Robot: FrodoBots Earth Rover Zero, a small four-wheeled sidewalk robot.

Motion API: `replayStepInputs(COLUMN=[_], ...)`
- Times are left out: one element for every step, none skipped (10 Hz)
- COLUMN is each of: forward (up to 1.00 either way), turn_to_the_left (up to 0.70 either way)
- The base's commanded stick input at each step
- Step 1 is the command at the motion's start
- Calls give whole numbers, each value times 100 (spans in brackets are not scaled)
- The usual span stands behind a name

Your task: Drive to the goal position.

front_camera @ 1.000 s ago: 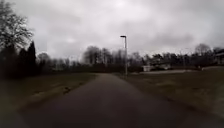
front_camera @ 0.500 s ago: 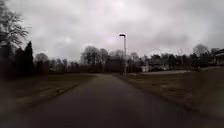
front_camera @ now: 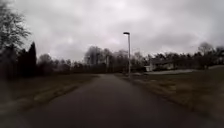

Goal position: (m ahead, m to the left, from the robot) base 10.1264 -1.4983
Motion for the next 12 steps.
replayStepInputs(forward=[100,100,100,100,100,100,100,100,100,100,100,100], turn_to_the_left=[0,0,0,0,0,0,0,0,0,0,0,0])
